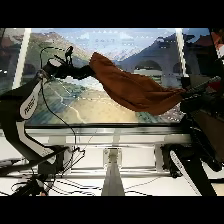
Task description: Fold the clothes and pants, and hang the long-sleeved shirts on hangers.
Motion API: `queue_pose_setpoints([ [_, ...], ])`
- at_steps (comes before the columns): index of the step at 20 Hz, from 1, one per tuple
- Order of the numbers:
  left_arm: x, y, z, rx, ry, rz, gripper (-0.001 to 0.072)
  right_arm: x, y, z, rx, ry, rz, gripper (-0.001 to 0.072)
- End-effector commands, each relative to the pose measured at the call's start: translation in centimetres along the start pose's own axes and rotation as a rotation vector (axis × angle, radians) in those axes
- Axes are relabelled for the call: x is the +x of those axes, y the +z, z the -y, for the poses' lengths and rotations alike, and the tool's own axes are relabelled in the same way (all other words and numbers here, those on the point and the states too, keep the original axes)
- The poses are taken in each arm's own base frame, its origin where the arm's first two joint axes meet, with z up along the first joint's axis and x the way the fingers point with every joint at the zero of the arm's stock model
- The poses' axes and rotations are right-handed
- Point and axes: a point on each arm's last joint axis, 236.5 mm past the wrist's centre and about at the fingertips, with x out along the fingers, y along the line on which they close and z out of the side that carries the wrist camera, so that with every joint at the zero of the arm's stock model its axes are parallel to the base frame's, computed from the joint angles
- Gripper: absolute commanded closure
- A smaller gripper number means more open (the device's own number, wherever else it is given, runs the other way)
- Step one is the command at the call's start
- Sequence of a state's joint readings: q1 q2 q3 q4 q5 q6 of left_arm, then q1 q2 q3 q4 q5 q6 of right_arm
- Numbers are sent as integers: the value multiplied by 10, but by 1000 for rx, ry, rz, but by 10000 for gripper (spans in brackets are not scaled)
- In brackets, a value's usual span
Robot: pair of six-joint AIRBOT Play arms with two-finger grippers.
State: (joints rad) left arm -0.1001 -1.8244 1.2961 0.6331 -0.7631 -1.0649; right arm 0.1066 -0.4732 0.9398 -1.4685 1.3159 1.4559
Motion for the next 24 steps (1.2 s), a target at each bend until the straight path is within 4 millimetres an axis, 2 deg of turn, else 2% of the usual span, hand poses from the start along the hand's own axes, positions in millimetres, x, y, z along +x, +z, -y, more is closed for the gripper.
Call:
queue_pose_setpoints([
  [1, 7, 23, -9, -6, 54, 113, 228, 0, 0, -1, 3, 6, -1, 700],
  [2, 9, 26, -8, -3, 59, 126, 358, 0, 0, -1, 3, 5, -1, 700],
  [4, 11, 29, -5, 6, 65, 143, 666, 0, 0, -1, 2, 5, 0, 700],
  [6, 2, 38, 2, 21, 56, 164, 692, 0, 5, 1, 0, -5, 18, 701],
  [7, -11, 50, 7, 31, 52, 195, 693, 0, 11, 4, -2, -16, 46, 700],
  [9, -57, 84, 20, 81, 57, 294, 694, -2, 33, 13, -12, -56, 140, 700],
  [11, -124, 117, 39, 173, 84, 408, 694, -9, 60, 23, -28, -102, 256, 700],
  [13, -208, 140, 65, 268, 125, 551, 693, -18, 86, 29, -41, -132, 367, 701],
  [14, -255, 147, 80, 322, 155, 634, 694, -24, 98, 30, -46, -142, 423, 701],
  [16, -343, 146, 110, 423, 222, 785, 694, -33, 115, 29, -46, -142, 505, 701],
  [19, -462, 119, 151, 580, 379, 989, 693, -53, 121, 15, -15, -79, 544, 701],
  [21, -528, 91, 170, 656, 502, 1102, 694, -70, 116, 4, -3, -37, 542, 702],
  [23, -578, 60, 185, 706, 609, 1192, 694, -87, 103, -12, 6, 25, 518, 702],
  [24, -592, 47, 188, 716, 652, 1207, 694, -93, 92, -23, 8, 67, 485, 703],
])
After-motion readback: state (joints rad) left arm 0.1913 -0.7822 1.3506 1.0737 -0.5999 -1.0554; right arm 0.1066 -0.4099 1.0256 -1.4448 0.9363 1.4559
